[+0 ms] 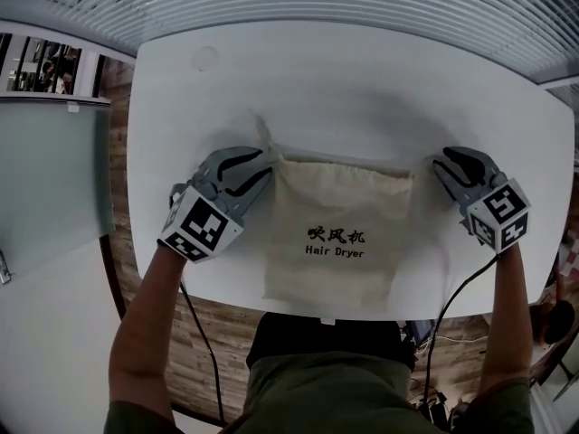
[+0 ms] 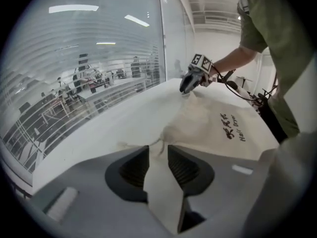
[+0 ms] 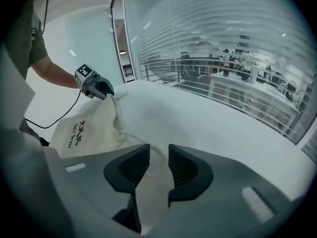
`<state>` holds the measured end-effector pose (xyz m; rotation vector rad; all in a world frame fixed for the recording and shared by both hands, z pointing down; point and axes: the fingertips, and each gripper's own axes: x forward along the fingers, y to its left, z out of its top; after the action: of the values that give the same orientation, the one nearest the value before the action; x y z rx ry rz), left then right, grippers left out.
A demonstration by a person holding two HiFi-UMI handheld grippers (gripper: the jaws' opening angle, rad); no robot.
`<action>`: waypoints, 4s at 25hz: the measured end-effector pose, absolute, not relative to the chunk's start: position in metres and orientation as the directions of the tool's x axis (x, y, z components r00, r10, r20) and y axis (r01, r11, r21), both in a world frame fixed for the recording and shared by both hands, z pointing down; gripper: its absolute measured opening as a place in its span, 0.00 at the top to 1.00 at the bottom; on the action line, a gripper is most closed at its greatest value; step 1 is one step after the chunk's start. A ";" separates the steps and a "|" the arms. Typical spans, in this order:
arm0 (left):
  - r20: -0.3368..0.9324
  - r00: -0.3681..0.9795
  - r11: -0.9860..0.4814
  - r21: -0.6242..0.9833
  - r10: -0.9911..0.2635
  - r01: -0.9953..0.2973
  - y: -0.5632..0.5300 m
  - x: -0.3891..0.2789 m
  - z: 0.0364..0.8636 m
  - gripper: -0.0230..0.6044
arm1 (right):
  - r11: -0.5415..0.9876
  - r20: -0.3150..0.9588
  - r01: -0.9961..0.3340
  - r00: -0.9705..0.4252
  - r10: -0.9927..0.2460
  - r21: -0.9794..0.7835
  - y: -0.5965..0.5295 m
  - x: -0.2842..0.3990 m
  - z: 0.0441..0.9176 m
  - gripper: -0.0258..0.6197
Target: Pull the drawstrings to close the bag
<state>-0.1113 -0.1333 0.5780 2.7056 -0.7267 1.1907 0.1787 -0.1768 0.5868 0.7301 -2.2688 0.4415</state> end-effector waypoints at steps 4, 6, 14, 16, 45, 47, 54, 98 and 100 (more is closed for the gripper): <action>0.727 0.578 -0.892 -0.107 -0.372 -0.440 -0.133 -0.106 0.583 0.84 | 0.781 0.717 -0.615 -0.591 -0.369 -0.105 -0.175 0.180 0.591 0.79; 0.726 0.575 -0.891 -0.115 -0.377 -0.439 -0.138 -0.107 0.581 0.84 | 0.777 0.718 -0.621 -0.587 -0.373 -0.104 -0.177 0.181 0.589 0.80; 0.755 0.542 -0.898 -0.139 -0.369 -0.417 -0.135 -0.105 0.591 0.88 | 0.784 0.723 -0.617 -0.574 -0.386 -0.071 -0.175 0.180 0.591 0.83; 0.758 0.534 -0.896 -0.147 -0.374 -0.419 -0.134 -0.103 0.594 0.91 | 0.786 0.730 -0.614 -0.570 -0.377 -0.073 -0.174 0.180 0.593 0.85; 0.612 0.275 -0.656 -0.576 -0.741 -0.488 -0.112 -0.168 0.441 0.96 | 0.369 0.429 -0.691 -0.095 -0.898 0.622 -0.153 0.222 0.420 0.94; 0.580 0.260 -0.617 -0.588 -0.772 -0.523 -0.117 -0.178 0.422 0.96 | 0.314 0.384 -0.706 -0.063 -0.921 0.635 -0.157 0.224 0.394 0.94; 0.475 0.192 -0.489 -0.645 -0.859 -0.587 -0.128 -0.210 0.346 0.96 | 0.162 0.271 -0.738 0.029 -0.962 0.654 -0.157 0.252 0.312 0.94; 0.075 0.143 -0.161 -0.520 -0.987 -0.839 -0.155 -0.314 0.161 0.95 | 0.019 0.038 -0.931 -0.005 -0.999 0.365 -0.147 0.287 0.193 0.94; 0.062 0.145 -0.157 -0.502 -0.987 -0.851 -0.153 -0.316 0.157 0.95 | 0.025 0.043 -0.930 -0.010 -0.999 0.368 -0.145 0.285 0.197 0.94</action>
<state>-0.3156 -0.1525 0.1569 2.6150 -2.2206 0.6853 0.2845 -0.1452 0.1975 1.9801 -2.0169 -0.3400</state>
